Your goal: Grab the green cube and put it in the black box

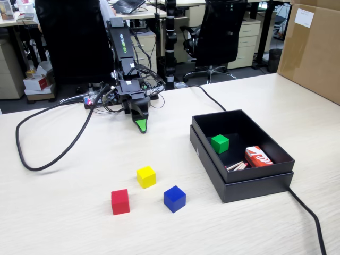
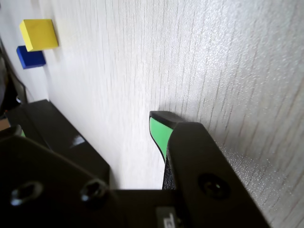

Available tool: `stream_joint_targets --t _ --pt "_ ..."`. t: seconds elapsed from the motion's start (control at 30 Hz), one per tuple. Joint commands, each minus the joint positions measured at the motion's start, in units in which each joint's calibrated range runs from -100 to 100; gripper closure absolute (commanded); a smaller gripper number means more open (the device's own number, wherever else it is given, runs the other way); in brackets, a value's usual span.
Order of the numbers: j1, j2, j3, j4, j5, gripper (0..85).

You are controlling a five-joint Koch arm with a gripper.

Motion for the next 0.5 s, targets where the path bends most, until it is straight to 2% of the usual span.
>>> stream_joint_targets --t 0.0,0.47 --pt "0.73 0.18 -0.93 -1.33 -0.39 34.6" --pt "0.39 -0.05 -0.93 -1.50 -0.29 35.1"
